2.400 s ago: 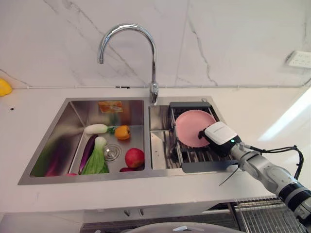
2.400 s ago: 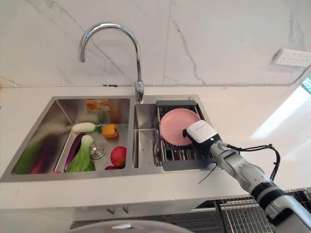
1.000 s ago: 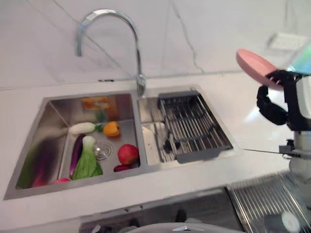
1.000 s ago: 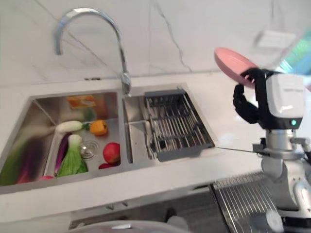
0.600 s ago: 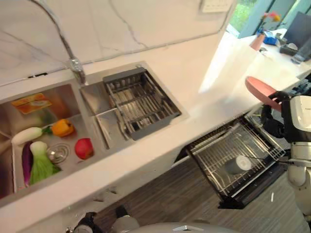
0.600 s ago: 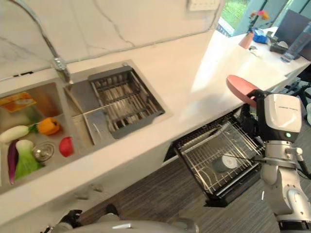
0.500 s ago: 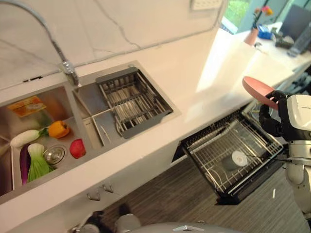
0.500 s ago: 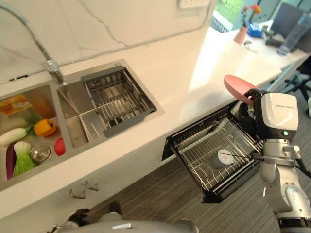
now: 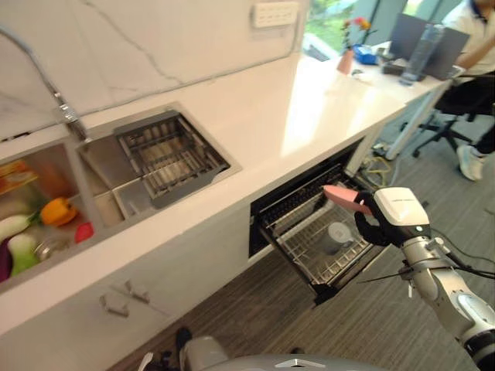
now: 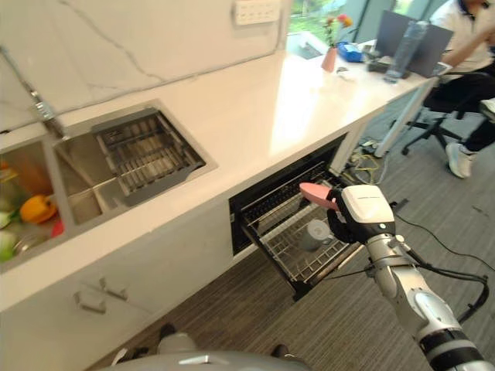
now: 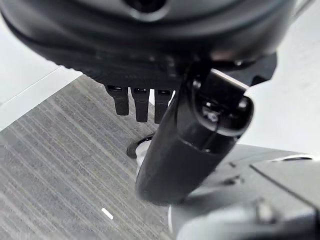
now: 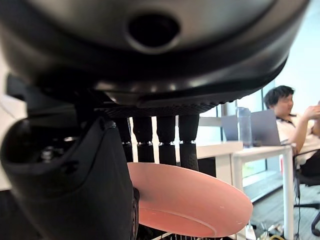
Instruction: Place the dishes in the dishwasher.
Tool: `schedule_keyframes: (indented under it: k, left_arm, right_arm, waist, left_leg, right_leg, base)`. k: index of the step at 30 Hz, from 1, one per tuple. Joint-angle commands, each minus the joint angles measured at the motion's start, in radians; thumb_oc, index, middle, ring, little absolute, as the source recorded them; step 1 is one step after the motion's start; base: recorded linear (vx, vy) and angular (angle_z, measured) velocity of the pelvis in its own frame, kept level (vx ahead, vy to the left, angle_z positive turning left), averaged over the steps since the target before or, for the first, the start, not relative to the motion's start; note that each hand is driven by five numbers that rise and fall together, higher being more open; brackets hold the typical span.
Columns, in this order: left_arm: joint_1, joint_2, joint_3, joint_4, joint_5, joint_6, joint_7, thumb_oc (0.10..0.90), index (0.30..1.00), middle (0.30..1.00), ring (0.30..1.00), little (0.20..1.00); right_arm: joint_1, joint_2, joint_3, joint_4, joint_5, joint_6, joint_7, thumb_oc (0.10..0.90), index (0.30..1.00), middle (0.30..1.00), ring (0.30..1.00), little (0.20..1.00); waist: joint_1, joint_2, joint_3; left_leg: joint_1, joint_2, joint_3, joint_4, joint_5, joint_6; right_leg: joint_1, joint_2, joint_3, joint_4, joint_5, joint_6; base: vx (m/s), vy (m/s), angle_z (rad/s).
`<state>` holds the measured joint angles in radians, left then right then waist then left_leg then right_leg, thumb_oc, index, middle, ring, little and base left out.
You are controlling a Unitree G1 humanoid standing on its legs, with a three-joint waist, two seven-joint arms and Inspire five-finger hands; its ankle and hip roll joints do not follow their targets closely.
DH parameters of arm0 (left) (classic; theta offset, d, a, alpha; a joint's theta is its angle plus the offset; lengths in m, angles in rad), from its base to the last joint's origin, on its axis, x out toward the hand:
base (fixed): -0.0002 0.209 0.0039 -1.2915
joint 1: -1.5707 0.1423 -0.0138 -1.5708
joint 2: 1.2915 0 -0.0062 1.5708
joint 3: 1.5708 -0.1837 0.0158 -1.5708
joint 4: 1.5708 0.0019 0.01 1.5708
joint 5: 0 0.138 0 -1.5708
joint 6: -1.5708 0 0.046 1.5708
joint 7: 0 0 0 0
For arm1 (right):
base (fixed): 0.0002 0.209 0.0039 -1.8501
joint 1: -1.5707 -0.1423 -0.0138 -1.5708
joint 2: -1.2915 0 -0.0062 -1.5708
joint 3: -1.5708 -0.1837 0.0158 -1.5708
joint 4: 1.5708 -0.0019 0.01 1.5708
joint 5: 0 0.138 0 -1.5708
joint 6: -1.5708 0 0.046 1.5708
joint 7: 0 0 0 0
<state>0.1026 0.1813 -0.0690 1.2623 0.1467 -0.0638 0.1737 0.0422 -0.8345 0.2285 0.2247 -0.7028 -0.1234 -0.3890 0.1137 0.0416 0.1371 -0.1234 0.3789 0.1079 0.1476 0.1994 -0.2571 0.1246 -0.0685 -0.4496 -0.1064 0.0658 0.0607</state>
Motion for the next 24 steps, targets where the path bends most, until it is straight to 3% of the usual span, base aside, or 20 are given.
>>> schedule_keyframes:
  k: [1,5,20,21,22,23,24]
  left_arm:
    - [-0.006,0.022,-0.076,0.008,0.008,-0.009,-0.015,0.8,0.9,0.9,0.9,0.9]
    - [0.025,0.03,-0.095,0.021,0.035,-0.011,-0.027,0.8,0.9,0.9,0.9,0.9]
    - [0.056,0.035,-0.139,-0.006,-0.002,-0.029,-0.06,0.8,0.9,0.9,0.9,0.9]
    - [0.056,0.034,-0.142,-0.007,-0.004,-0.031,-0.063,0.8,0.9,0.9,0.9,0.9]
    - [0.058,0.034,-0.145,-0.008,-0.005,-0.032,-0.065,0.8,0.9,0.9,0.9,0.9]
    - [0.058,0.035,-0.15,-0.01,-0.003,-0.033,-0.066,0.8,0.9,0.9,0.9,0.9]
    - [0.057,0.038,-0.154,-0.013,-0.004,-0.033,-0.067,0.8,0.9,0.9,0.9,0.9]
  right_arm:
    - [-0.157,-0.03,-0.069,-0.026,0.028,-0.006,-0.056,0.4,0.3,0.3,0.3,0.3]
    - [-0.212,-0.045,-0.007,0.102,0.02,0.0,-0.035,0.4,0.3,0.3,0.3,0.3]
    - [-0.429,-0.05,0.247,0.439,-0.058,0.022,0.01,0.4,0.3,0.3,0.3,0.3]
    - [-0.442,-0.044,0.263,0.476,-0.06,0.024,0.012,0.455,0.382,0.382,0.382,0.382]
    - [-0.451,-0.038,0.275,0.507,-0.064,0.027,0.015,0.645,0.667,0.667,0.667,0.667]
    - [-0.453,-0.032,0.282,0.535,-0.071,0.03,0.015,0.8,0.9,0.9,0.9,0.9]
    - [-0.464,-0.027,0.288,0.546,-0.068,0.037,0.017,0.8,0.9,0.9,0.9,0.9]
  waist:
    - [0.013,-0.028,0.003]
    - [0.032,-0.007,-0.012]
    - [0.084,0.029,-0.006]
    - [0.087,0.032,-0.005]
    - [0.089,0.034,-0.004]
    - [0.091,0.037,-0.004]
    - [0.092,0.041,-0.003]
  left_leg:
    - [-0.055,-0.049,0.059,-0.156,0.009,0.1]
    - [-0.027,-0.078,0.032,-0.171,0.001,0.097]
    - [-0.032,-0.13,0.033,-0.207,0.019,0.101]
    - [-0.034,-0.134,0.032,-0.208,0.018,0.102]
    - [-0.036,-0.136,0.031,-0.208,0.018,0.102]
    - [-0.038,-0.138,0.03,-0.208,0.018,0.103]
    - [-0.041,-0.141,0.03,-0.208,0.019,0.104]
  right_leg:
    - [0.083,-0.007,-0.026,0.019,-0.189,0.03]
    - [0.1,-0.016,-0.036,0.019,-0.185,0.03]
    - [0.095,-0.052,-0.07,0.019,-0.176,0.052]
    - [0.094,-0.054,-0.072,0.019,-0.175,0.053]
    - [0.092,-0.056,-0.075,0.019,-0.174,0.055]
    - [0.091,-0.058,-0.078,0.019,-0.173,0.056]
    - [0.088,-0.062,-0.08,0.019,-0.171,0.058]
  base:
    - [0.09,0.029,0.51]
    - [0.07,0.04,0.17]
    - [0.03,0.043,0.05]
    - [0.02,0.047,0.11]
    - [0.02,0.047,0.12]
    - [0.02,0.053,0.08]
    - [0.01,0.054,0.07]
